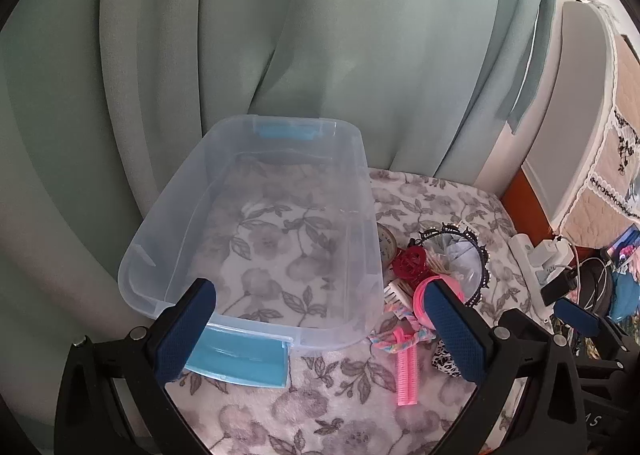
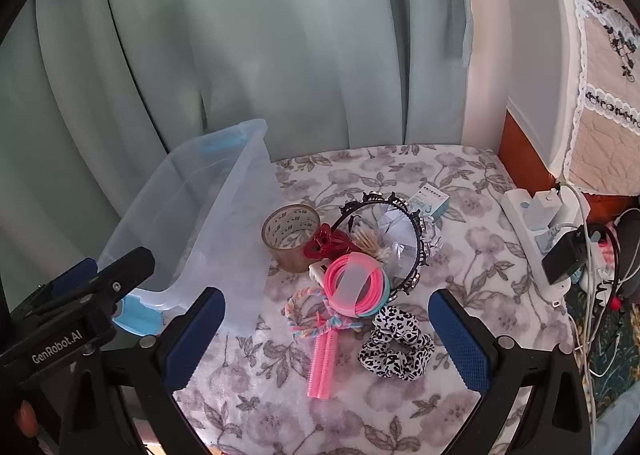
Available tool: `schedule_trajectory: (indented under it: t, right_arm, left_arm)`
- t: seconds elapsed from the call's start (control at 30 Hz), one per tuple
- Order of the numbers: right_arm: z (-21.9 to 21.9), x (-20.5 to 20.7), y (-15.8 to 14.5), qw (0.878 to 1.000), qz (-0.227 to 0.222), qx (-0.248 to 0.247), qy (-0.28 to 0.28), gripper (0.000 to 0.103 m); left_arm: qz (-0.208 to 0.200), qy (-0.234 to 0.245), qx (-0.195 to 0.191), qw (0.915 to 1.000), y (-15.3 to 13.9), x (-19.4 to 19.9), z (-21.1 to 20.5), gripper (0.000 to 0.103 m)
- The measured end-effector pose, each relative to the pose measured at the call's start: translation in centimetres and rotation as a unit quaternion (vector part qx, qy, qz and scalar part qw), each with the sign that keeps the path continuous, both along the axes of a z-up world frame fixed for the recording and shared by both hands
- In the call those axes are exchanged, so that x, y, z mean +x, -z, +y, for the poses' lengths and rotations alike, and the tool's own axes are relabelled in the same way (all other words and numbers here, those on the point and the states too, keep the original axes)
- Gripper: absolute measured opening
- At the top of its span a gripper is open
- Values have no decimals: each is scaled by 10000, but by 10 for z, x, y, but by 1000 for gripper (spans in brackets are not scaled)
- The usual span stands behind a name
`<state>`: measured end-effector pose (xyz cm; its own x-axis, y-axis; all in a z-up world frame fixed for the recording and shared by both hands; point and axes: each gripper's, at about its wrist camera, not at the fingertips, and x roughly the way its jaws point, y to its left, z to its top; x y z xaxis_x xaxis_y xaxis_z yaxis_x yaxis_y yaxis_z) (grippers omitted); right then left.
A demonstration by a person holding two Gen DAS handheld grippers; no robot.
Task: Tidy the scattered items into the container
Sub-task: 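Move both tools toward the pile of hair accessories beside the clear box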
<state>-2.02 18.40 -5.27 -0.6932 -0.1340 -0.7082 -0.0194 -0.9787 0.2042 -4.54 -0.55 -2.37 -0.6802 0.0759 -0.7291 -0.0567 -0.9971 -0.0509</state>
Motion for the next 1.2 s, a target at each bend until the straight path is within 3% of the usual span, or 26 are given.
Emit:
schedule_trajectory:
  t: [0.17, 0.4, 0.57, 1.2]
  right_arm:
    - [1, -2, 6, 9999, -9, -135, 62, 103]
    - [0, 0, 5, 9996, 215, 135, -92, 103]
    - [5, -2, 10, 9997, 101, 30, -203, 103]
    - [22, 4, 6, 9996, -5, -118, -250, 103]
  left_arm:
    - [50, 20, -160, 9999, 2, 0, 5, 103]
    - [-26, -197, -34, 9998, 8, 2, 4, 103]
    - [-3, -216, -241, 9995, 7, 3, 11, 103]
    - [56, -258, -239, 9994, 1, 15, 26, 103]
